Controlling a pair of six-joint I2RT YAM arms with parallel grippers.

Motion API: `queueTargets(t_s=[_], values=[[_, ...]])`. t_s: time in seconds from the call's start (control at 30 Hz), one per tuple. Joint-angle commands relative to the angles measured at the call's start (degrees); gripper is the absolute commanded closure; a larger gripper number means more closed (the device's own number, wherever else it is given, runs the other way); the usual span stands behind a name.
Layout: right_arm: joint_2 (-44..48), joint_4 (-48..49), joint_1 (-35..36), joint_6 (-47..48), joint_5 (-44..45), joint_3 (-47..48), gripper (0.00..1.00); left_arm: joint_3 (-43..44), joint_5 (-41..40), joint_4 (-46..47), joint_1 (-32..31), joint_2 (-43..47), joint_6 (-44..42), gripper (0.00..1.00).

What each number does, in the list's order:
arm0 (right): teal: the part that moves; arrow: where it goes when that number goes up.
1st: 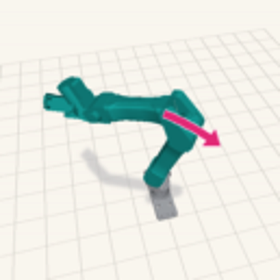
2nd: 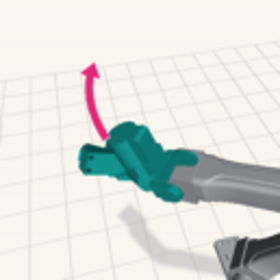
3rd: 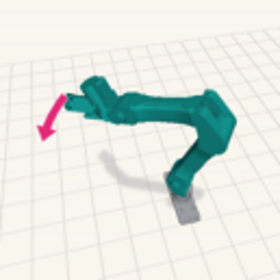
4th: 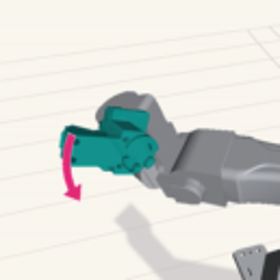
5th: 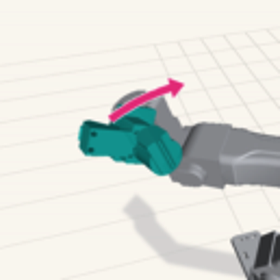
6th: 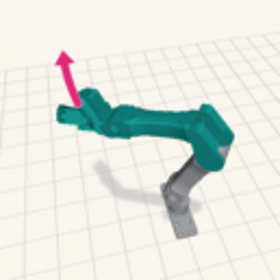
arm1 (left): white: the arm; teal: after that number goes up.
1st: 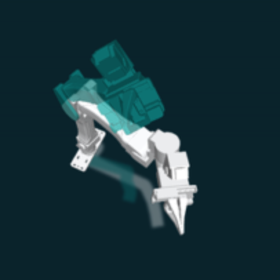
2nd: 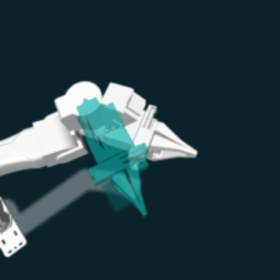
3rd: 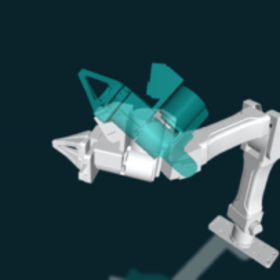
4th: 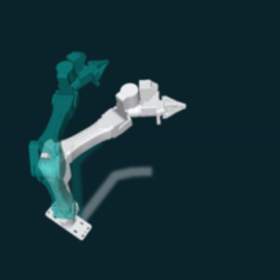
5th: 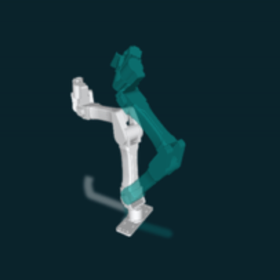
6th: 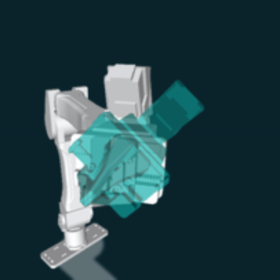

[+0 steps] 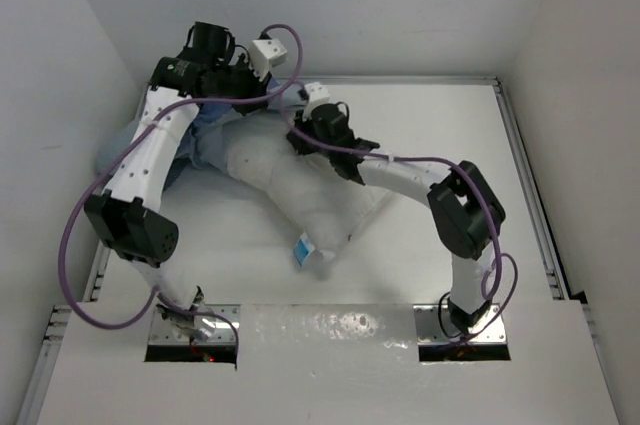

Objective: Put the pillow into the pillowcase

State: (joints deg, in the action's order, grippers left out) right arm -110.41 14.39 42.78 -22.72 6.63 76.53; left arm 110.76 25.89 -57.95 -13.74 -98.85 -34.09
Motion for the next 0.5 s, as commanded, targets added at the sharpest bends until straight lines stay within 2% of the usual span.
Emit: queueTargets(t_s=[0.0,0.07,0.17,0.27,0.33,0.47], values=[[2.83,3.79,-7.53,-16.35,1.44,4.24,1.00,3.76,10.31,-6.81,0.03,5.68,-7.30,1.00],[4.32,5.90,-8.51,-19.19,5.38,3.63,1.00,2.36,14.70,-9.54,-0.06,7.35,-11.34,1.00],[5.46,7.66,-8.51,-22.18,7.95,3.19,1.00,1.13,18.39,-12.44,-0.15,7.62,-13.63,1.00],[6.61,10.04,-8.60,-29.37,10.94,0.65,1.00,-0.45,22.09,-14.64,-0.67,7.70,-15.57,1.00],[6.87,10.91,-8.42,-30.45,12.95,-0.06,1.00,-3.87,24.37,-14.47,-1.64,8.32,-15.83,1.00],[6.18,9.35,-6.32,-30.63,11.74,-3.23,1.00,-22.02,20.44,-4.83,-7.79,10.69,-12.59,1.00]])
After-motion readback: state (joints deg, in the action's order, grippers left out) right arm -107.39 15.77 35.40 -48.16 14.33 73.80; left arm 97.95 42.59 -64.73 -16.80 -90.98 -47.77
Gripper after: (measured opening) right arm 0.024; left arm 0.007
